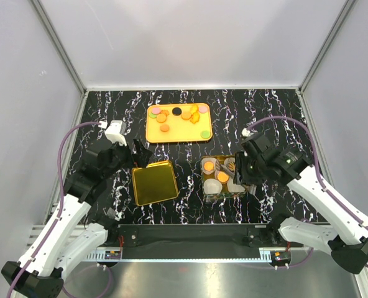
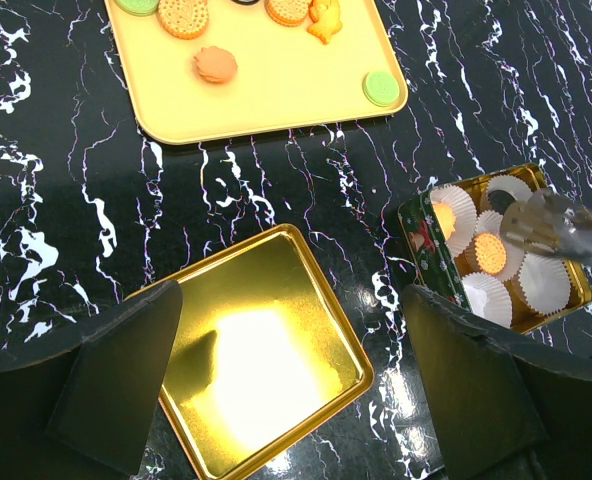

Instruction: Pack the cookies

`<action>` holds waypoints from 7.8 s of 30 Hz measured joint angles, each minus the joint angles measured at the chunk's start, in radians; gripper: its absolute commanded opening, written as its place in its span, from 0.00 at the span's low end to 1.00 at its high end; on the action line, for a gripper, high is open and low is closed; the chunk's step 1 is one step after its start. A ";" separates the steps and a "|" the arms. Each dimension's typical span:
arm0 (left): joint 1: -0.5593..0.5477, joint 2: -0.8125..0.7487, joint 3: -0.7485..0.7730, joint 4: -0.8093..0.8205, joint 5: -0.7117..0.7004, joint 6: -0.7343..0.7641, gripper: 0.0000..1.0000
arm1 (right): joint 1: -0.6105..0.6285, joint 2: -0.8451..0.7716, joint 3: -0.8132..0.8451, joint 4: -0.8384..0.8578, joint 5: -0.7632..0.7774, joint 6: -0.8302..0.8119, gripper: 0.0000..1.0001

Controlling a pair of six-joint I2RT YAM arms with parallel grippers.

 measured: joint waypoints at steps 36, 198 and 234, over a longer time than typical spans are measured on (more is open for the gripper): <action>0.000 0.000 0.000 0.000 0.003 0.000 0.99 | -0.078 1.183 1.068 0.221 -0.089 -0.231 0.53; 0.001 -0.012 0.000 0.000 0.007 -0.001 0.99 | 0.096 0.011 0.078 -0.121 -0.106 0.019 0.40; 0.001 -0.008 0.000 0.000 0.008 -0.001 0.99 | 0.145 0.025 0.010 -0.067 -0.115 0.069 0.53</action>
